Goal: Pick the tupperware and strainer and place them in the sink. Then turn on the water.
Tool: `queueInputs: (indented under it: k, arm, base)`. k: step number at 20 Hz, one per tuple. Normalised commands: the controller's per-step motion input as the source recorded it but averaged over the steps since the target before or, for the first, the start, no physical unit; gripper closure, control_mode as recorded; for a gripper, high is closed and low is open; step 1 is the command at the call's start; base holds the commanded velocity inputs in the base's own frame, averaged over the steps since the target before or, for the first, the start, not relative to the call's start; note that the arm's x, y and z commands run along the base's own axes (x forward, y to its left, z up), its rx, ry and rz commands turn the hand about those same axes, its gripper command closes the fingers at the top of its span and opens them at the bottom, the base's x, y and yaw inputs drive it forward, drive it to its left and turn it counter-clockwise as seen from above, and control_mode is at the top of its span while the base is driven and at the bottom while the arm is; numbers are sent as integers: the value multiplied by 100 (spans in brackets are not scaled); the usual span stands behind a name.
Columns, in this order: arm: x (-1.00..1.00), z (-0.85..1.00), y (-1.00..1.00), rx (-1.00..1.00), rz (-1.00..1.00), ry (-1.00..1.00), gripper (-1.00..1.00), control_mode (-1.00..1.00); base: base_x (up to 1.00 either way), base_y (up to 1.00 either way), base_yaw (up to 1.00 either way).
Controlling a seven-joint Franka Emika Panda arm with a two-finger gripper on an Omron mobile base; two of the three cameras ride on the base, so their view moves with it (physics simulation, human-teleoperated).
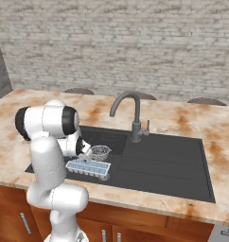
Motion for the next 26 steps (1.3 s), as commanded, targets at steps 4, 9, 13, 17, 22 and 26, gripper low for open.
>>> queueInputs:
  k: [4, 9, 13, 17, 22, 26]
  arm:
    - [-42, 63, 19, -1, 0, -11, -100, -100]
    - [-47, 63, 11, 0, 0, -10, -100, -100]
    - [-38, 82, 0, 0, 0, -8, -100, -100]
    - [-28, 83, -4, 0, 1, -3, -100, -100]
    - [-28, 78, -1, 0, 1, 0, -100, -100]
    - [-59, 49, -2, 0, 2, -2, -100, -100]
  base:
    - [0, 0, 0]
    - [0, 0, 0]
    - [0, 0, 0]
    - [0, 0, 0]
    - [0, 0, 0]
    - [0, 0, 0]
